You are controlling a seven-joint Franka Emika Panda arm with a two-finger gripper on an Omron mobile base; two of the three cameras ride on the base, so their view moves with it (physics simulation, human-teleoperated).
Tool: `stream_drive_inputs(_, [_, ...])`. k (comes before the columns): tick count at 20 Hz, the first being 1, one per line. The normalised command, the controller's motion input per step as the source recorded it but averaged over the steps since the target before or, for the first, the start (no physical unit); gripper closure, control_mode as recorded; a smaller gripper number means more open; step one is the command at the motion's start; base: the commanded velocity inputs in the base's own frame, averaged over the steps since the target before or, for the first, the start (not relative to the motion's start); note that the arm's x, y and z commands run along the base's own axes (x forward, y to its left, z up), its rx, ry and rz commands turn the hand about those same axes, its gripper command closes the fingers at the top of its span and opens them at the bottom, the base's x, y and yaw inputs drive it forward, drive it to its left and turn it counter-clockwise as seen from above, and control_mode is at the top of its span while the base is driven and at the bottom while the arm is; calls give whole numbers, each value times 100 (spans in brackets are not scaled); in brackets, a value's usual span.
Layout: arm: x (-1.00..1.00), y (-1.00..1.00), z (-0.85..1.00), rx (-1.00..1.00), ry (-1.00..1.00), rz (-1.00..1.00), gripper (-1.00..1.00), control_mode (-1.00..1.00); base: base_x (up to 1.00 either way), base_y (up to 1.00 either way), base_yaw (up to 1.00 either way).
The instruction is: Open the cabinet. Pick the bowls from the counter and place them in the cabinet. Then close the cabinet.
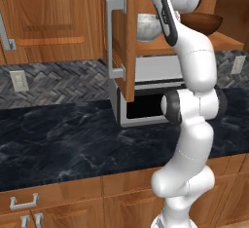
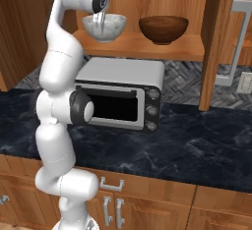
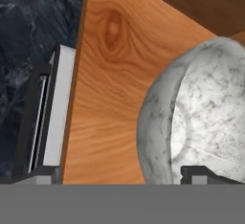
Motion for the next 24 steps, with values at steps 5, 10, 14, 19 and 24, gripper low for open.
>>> stream_drive_inputs(5, [-74, 0, -7, 0, -36, 0, -100, -100, 0, 0, 0])
stream_drive_inputs(10, [-89, 0, 0, 0, -28, 0, -100, -100, 0, 0, 0])
stream_drive_inputs(14, [-94, 0, -37, -3, -36, 0, -100, -100, 0, 0, 0])
stream_drive_inputs(19, [-87, 0, -10, -1, -21, 0, -100, -100, 0, 0, 0])
stream_drive_inputs(24, [-72, 0, -5, 0, -10, 0, -100, -100, 0, 0, 0])
